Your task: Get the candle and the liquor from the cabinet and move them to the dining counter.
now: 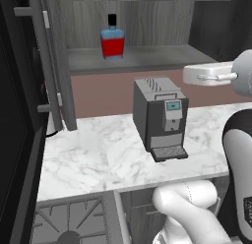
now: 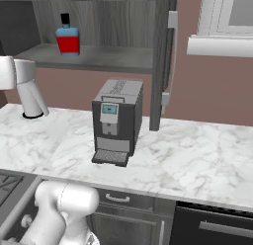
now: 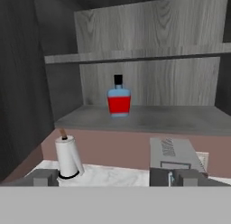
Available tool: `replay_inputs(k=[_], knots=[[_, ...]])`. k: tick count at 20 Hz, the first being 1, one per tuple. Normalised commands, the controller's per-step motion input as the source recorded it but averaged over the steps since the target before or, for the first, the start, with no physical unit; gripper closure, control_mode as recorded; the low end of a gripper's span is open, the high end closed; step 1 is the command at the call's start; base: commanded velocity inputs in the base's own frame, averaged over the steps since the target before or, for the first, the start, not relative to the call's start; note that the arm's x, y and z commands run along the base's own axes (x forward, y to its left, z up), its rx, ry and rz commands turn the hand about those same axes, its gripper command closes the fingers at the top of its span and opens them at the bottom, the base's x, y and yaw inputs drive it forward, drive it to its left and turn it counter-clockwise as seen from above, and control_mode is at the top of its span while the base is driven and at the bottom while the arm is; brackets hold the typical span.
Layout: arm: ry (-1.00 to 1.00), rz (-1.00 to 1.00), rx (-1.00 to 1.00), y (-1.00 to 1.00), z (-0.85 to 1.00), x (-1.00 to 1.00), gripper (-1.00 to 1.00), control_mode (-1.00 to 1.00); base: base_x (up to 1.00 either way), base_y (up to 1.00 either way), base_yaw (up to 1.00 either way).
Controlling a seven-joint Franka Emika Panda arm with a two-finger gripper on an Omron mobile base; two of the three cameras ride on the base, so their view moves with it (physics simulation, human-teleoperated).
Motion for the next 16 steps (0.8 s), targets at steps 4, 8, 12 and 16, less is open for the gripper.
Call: replay_inputs(k=[4,8,12,16], knots=[[0.0,0.0,0.0,0.08,0.36,0.0,-1.0,-1.0,0.0,0.0,0.0],[-0.04,0.0,0.0,0.01,0.09,0.0,-1.0,-1.0,0.0,0.0,0.0],[-0.14,0.0,0.0,0.0,0.0,0.0,-1.0,-1.0,0.0,0.0,0.0],[-0.2,0.0,0.0,0.0,0.0,0.0,-1.0,-1.0,0.0,0.0,0.0]])
